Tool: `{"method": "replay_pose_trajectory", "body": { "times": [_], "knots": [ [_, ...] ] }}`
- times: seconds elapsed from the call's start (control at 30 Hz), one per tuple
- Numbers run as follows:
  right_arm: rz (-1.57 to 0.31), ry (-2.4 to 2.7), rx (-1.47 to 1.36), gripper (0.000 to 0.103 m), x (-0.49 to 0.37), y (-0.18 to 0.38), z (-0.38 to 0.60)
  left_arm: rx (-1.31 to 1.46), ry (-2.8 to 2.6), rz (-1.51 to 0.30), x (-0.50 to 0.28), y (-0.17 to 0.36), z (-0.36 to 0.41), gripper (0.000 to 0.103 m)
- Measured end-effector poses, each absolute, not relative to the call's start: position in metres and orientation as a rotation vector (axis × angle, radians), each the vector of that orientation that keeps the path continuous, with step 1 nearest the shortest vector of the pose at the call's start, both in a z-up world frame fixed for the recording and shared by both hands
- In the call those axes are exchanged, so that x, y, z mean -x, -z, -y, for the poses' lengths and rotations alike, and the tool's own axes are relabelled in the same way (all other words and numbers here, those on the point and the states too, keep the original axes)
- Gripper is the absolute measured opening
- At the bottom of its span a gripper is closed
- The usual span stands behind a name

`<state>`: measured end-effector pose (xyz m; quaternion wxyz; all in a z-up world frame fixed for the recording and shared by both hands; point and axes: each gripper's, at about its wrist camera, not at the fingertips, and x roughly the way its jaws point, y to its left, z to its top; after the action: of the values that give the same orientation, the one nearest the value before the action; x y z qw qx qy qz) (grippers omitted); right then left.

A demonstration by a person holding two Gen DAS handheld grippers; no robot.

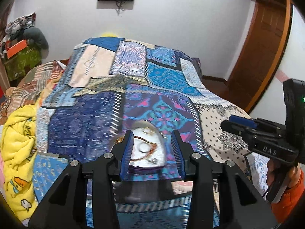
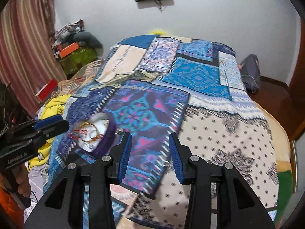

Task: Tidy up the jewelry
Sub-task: 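Withdraw both open tools from the tin toward the loose silver rings, then grasp a silver ring with the left tool while the right grasps a small silver ring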

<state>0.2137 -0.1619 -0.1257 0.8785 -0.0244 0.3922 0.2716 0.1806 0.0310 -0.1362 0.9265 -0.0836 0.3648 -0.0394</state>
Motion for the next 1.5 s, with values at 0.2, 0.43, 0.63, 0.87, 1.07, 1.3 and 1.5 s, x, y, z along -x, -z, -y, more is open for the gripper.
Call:
{"method": "replay_pose_trajectory", "body": {
  "times": [0.2,0.43,0.63,0.87,1.07,1.3,1.5],
  "knots": [
    [-0.859,-0.529,0.057,0.037,-0.217,0.14,0.181,0.168,0.148,-0.811,-0.188,0.156,0.0,0.04],
    [-0.916,-0.52,0.077,0.037,-0.218,0.161,0.191,0.207,0.232,-0.898,-0.196,0.187,0.027,0.04],
    [-0.959,-0.533,0.082,0.037,-0.22,0.175,0.19,0.243,0.228,-0.952,-0.203,0.209,0.03,0.04],
    [-0.988,-0.564,0.087,0.037,-0.222,0.186,0.182,0.292,0.198,-0.966,-0.213,0.22,0.016,0.04],
    [-1.002,-0.58,0.084,0.037,-0.224,0.193,0.178,0.286,0.163,-0.95,-0.218,0.219,0.009,0.04],
    [-1.009,-0.587,0.084,0.037,-0.228,0.198,0.172,0.27,0.107,-0.939,-0.237,0.22,0.001,0.032],
    [-1.017,-0.589,0.093,0.037,-0.232,0.204,0.167,0.242,0.075,-0.941,-0.249,0.223,0.004,0.02]
  ]
}}
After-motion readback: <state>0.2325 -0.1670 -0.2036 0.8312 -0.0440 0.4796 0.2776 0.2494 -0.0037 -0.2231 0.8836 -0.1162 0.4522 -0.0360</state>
